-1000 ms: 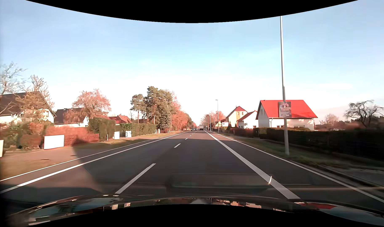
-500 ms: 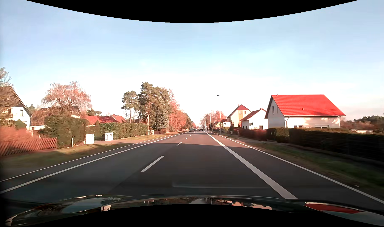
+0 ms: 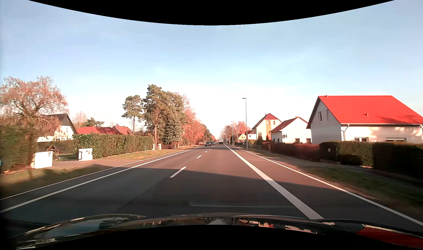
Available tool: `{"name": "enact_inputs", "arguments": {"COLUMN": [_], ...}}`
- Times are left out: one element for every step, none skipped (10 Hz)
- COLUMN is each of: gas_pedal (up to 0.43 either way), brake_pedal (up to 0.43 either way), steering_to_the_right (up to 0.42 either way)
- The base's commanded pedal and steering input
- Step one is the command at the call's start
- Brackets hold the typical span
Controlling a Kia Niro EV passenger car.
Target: Follow the waypoints while adhering to traffic rules and regulations
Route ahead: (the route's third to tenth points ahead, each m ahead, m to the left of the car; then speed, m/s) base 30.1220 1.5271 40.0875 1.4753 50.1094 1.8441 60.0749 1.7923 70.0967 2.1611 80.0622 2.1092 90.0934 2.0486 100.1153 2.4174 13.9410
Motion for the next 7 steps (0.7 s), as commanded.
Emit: {"name": "enact_inputs", "arguments": {"gas_pedal": [0.118,0.118,0.118,0.11,0.11,0.11,0.11], "brake_pedal": [0.0,0.0,0.0,0.0,0.0,0.0,0.0], "steering_to_the_right": [-0.004,-0.004,-0.004,-0.003,-0.003,-0.003,-0.004]}}
